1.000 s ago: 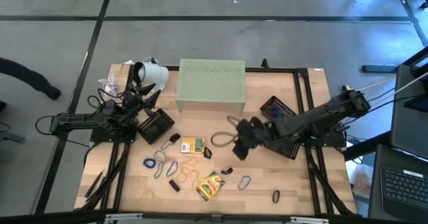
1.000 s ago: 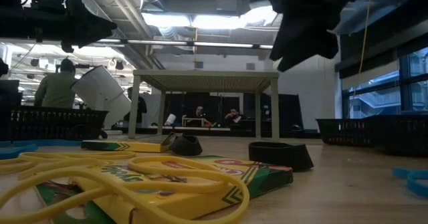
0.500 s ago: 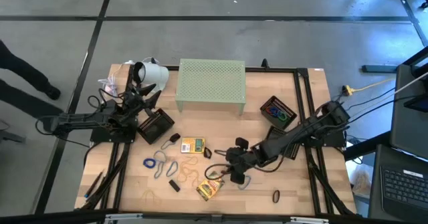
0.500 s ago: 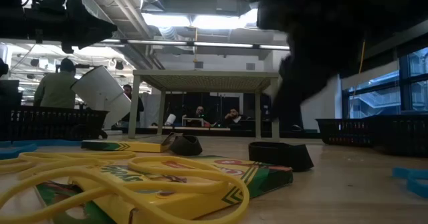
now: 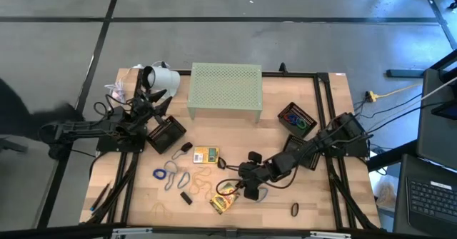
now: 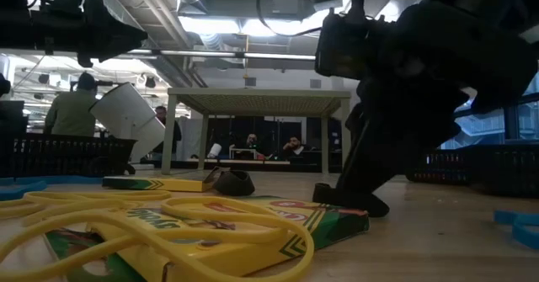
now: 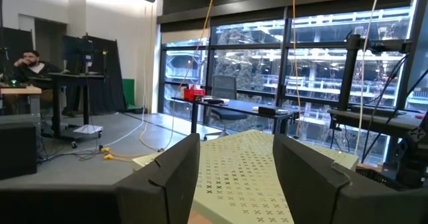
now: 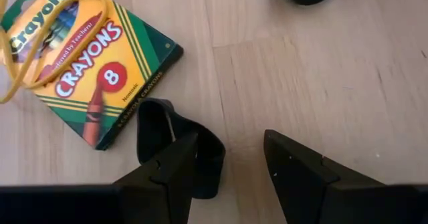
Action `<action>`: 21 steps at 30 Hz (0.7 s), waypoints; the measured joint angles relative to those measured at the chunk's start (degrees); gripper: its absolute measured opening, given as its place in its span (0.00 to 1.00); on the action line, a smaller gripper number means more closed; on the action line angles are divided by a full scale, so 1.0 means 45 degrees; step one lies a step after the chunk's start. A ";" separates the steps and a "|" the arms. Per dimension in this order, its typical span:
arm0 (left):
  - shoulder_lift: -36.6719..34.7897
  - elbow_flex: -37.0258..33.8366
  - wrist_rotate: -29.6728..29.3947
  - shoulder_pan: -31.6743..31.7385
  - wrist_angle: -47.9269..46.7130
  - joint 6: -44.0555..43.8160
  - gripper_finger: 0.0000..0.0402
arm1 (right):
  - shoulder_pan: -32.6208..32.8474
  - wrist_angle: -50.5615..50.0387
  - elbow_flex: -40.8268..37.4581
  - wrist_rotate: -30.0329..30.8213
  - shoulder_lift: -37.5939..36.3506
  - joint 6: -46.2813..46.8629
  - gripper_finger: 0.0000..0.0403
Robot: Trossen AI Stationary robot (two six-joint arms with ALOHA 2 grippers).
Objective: Pick & Place Office Desk Supplies
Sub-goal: Put the black rubber band into the bottom right black bin
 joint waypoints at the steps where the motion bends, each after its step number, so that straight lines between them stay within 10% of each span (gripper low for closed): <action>1: 0.0000 0.0000 0.0000 0.0002 0.0002 0.0000 0.46 | 0.0000 -0.0018 -0.0005 0.0052 -0.0046 0.0000 0.44; 21: 0.0000 0.0000 0.0000 0.0002 0.0002 0.0000 0.46 | 0.0823 0.0135 0.0418 0.0473 -0.0372 0.0382 0.44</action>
